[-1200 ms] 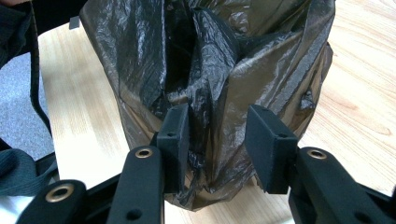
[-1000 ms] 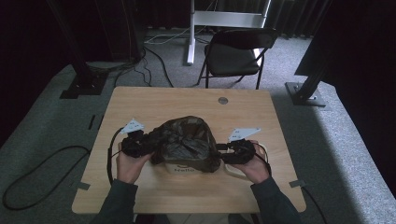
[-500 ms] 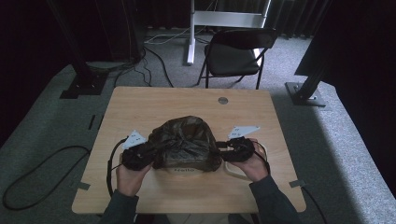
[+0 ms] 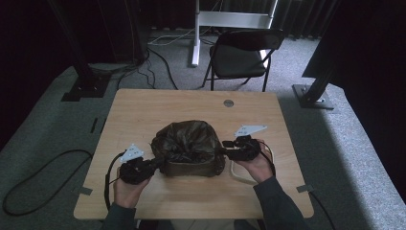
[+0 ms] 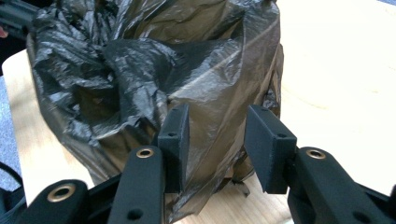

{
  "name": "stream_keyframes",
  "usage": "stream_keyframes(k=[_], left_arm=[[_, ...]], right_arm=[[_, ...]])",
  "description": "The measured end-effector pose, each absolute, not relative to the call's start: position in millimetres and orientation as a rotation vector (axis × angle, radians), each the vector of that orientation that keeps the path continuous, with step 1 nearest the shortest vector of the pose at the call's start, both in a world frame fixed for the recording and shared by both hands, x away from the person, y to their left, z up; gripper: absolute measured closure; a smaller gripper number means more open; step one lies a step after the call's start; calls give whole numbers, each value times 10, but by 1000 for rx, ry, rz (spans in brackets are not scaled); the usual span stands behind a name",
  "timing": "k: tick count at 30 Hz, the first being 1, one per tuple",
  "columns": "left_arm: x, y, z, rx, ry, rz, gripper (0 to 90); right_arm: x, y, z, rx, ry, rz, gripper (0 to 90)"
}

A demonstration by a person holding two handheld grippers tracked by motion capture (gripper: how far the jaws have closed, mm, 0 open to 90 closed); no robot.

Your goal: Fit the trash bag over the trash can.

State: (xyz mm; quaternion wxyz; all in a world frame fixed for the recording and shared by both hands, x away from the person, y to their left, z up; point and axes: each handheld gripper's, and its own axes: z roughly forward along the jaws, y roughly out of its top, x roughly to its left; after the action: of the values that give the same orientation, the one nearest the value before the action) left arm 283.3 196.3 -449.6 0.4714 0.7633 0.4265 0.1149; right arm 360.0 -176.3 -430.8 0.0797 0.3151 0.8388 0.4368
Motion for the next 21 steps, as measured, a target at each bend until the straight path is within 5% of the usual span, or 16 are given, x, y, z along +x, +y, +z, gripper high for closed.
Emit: stream_keyframes(k=[7, 21], left_arm=[[3088, 2036, -4617, 1860, 1110, 289, 687], [3307, 1873, -4705, 1895, 1020, 244, 696]], right_arm=[[3695, -1733, -4353, 988, 2506, 1298, 604], [3681, -1771, -4397, 978, 2587, 1326, 666]])
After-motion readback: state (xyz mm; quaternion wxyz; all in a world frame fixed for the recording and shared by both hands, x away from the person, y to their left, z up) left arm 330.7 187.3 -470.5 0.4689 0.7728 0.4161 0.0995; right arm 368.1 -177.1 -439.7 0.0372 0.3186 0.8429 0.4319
